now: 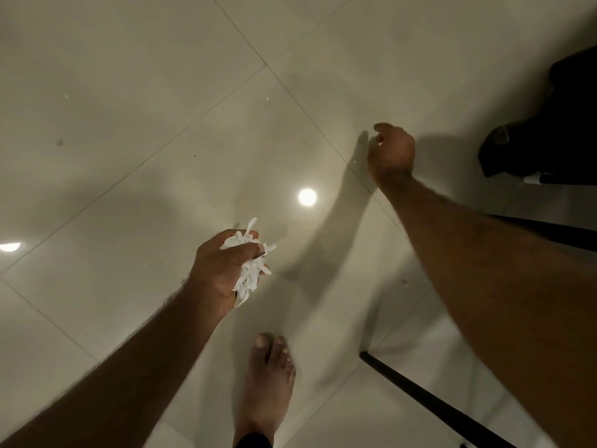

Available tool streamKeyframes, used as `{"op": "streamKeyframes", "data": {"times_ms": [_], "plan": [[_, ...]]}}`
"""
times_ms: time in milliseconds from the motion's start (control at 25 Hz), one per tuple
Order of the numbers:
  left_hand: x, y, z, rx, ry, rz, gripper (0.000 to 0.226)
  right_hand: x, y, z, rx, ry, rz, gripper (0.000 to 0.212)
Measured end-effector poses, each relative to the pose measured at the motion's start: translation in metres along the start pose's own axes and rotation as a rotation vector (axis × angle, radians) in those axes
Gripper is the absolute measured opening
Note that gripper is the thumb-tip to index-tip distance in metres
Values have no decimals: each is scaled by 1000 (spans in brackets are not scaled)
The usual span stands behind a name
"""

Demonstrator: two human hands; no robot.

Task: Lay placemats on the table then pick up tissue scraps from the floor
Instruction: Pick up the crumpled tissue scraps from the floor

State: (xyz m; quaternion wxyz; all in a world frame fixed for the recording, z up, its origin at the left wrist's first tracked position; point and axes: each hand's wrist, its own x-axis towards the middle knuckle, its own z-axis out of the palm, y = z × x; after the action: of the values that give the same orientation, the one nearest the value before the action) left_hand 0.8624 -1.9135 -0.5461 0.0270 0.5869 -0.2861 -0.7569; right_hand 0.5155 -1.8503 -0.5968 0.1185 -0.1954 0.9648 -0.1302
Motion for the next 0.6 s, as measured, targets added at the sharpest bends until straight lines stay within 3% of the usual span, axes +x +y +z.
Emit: {"op": "streamKeyframes", "data": {"times_ms": [160,400,600], "plan": [[4,15,-13,-2,21,22,16,-15,-1,10,-29,16,-14,35],[0,8,-24,-23,59,-8,21,-52,-13,32,-54,21,-256,32],[-2,6,-27,-41,51,-11,19,-44,-26,34,-13,13,-142,32]]}}
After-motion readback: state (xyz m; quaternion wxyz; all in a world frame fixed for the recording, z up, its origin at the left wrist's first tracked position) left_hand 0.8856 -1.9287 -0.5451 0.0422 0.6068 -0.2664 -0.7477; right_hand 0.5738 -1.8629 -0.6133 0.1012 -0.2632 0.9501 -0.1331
